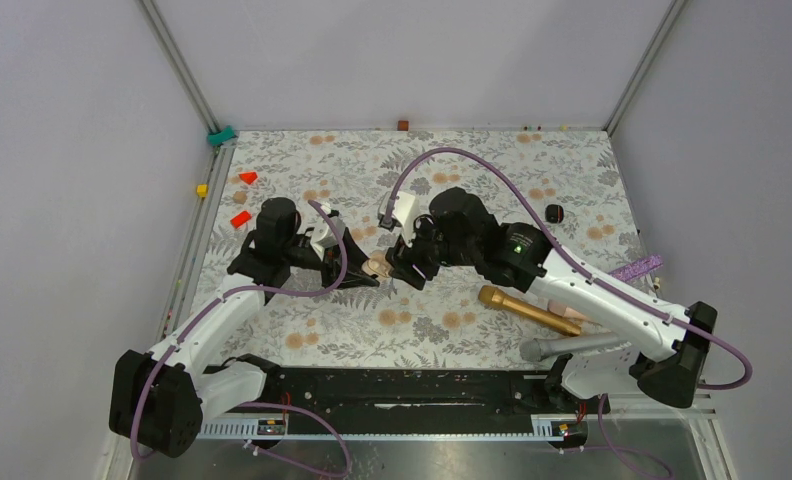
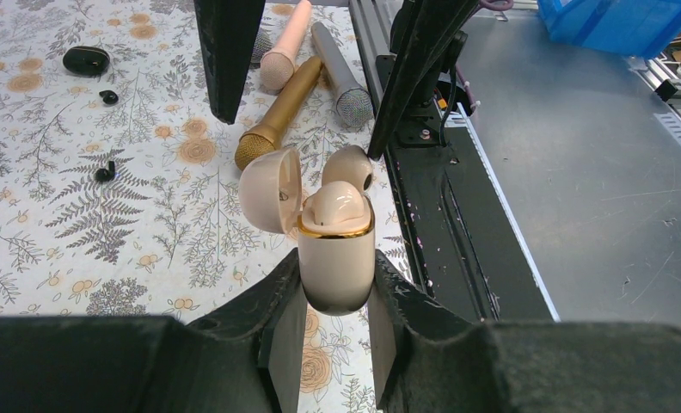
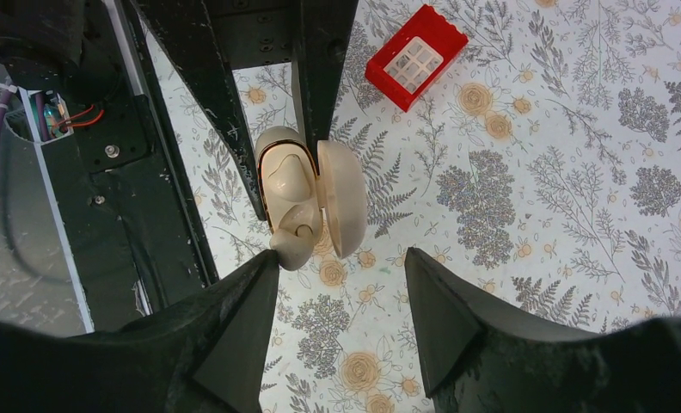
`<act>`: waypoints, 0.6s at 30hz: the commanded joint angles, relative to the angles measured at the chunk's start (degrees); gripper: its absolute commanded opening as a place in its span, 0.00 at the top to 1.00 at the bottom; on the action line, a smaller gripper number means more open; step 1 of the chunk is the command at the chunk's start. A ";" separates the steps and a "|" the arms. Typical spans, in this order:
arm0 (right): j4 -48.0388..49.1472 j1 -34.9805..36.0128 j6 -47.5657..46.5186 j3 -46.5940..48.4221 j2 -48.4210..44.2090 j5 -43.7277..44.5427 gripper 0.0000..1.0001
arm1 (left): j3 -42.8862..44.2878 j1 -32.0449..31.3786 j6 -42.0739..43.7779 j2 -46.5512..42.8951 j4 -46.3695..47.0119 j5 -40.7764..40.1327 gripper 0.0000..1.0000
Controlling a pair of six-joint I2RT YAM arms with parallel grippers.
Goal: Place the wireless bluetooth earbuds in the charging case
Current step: Close the charging case.
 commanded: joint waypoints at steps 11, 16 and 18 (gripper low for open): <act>2.10 0.05 2.96 3.29 2.79 7.05 0.31 | 2.22 -1.02 5.18 -0.79 -3.52 6.89 1.00; 1.93 0.06 2.87 3.30 1.90 5.50 0.30 | 2.31 -1.04 5.17 -0.98 -3.56 6.78 1.00; 1.80 0.05 2.57 3.21 1.01 4.36 0.30 | 2.23 -0.97 5.17 -1.09 -3.59 6.73 1.00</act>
